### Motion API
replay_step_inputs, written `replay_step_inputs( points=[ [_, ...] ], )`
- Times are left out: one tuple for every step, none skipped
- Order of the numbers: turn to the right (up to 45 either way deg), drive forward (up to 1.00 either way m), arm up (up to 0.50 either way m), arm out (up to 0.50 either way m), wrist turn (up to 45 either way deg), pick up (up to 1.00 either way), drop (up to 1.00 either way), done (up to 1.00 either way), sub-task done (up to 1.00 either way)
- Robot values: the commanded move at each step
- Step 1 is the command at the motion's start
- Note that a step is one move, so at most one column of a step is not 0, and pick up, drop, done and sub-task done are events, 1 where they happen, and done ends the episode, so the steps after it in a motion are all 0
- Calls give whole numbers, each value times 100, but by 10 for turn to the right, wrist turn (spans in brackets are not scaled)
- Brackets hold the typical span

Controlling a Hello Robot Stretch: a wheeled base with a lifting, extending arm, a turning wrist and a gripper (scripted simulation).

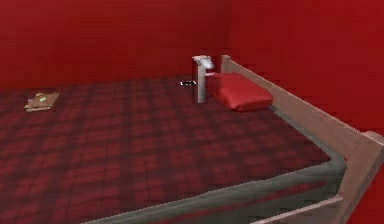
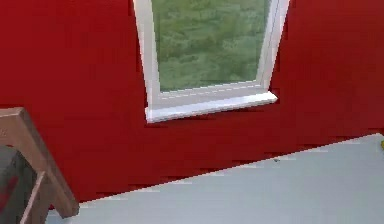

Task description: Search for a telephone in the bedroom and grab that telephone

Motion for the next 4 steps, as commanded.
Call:
replay_step_inputs(
  points=[
    [-450,0,0,0,0,0,0,0,0],
    [-270,0,0,0,0,0,0,0,0],
    [0,15,0,0,0,0,0,0,0],
    [-450,0,0,0,0,0,0,0,0]
  ],
)
